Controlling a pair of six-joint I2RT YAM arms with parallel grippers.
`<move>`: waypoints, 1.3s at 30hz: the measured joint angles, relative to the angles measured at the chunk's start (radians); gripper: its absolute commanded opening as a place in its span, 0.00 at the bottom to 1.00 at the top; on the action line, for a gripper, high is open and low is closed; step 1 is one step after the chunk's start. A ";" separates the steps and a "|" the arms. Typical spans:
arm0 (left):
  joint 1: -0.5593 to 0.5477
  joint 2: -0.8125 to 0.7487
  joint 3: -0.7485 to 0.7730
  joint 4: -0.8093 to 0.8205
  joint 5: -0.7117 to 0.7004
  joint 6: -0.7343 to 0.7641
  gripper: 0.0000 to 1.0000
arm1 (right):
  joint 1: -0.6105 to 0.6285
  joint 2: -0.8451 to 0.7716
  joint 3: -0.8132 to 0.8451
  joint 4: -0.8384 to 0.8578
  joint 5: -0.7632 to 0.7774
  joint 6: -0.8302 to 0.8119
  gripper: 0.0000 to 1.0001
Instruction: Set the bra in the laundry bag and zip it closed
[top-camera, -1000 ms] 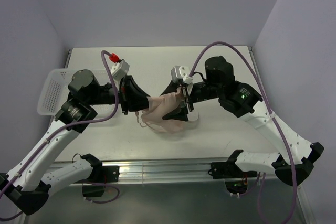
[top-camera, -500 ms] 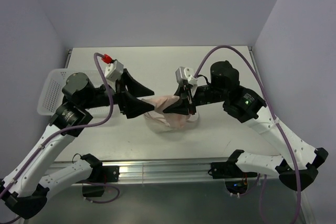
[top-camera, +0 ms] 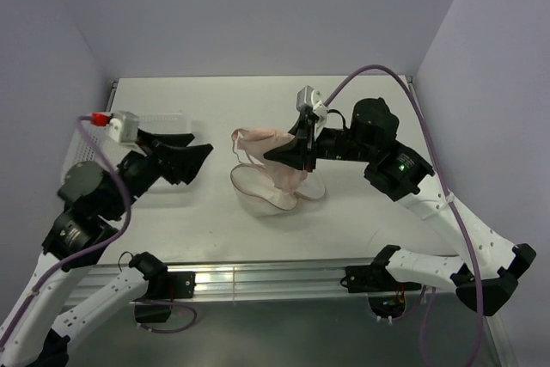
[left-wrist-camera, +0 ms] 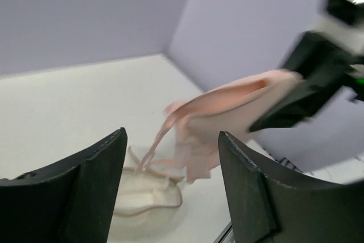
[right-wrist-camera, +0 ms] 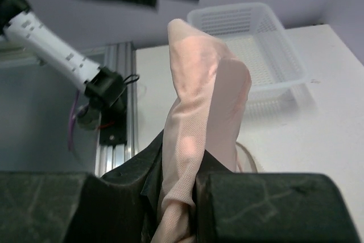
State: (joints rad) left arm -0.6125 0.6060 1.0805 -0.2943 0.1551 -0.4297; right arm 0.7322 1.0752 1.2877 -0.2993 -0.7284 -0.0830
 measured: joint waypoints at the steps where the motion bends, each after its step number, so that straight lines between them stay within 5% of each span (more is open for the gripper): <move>1: 0.000 0.006 -0.030 -0.013 -0.056 -0.021 0.67 | -0.003 -0.003 -0.014 0.034 0.023 0.026 0.00; 10: 0.000 0.128 -0.310 -0.072 -0.236 -0.224 0.58 | -0.013 -0.074 -0.254 0.377 0.217 0.263 0.00; 30: 0.000 0.299 -0.537 0.198 -0.108 -0.422 0.55 | -0.025 -0.088 -0.537 0.802 0.191 0.412 0.00; 32: 0.000 0.321 -0.537 0.225 -0.098 -0.427 0.47 | -0.032 -0.080 -0.546 0.819 0.166 0.412 0.00; 37: 0.000 0.361 -0.537 0.275 -0.079 -0.430 0.07 | -0.050 -0.065 -0.568 0.842 0.113 0.412 0.00; 39: 0.000 0.365 -0.537 0.279 -0.075 -0.427 0.01 | -0.053 -0.064 -0.581 0.846 0.098 0.412 0.00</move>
State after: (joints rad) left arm -0.6125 0.9710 0.5438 -0.0151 0.0803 -0.8570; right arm 0.6796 1.0115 0.7071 0.5472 -0.6308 0.3286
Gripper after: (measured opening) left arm 0.077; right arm 0.206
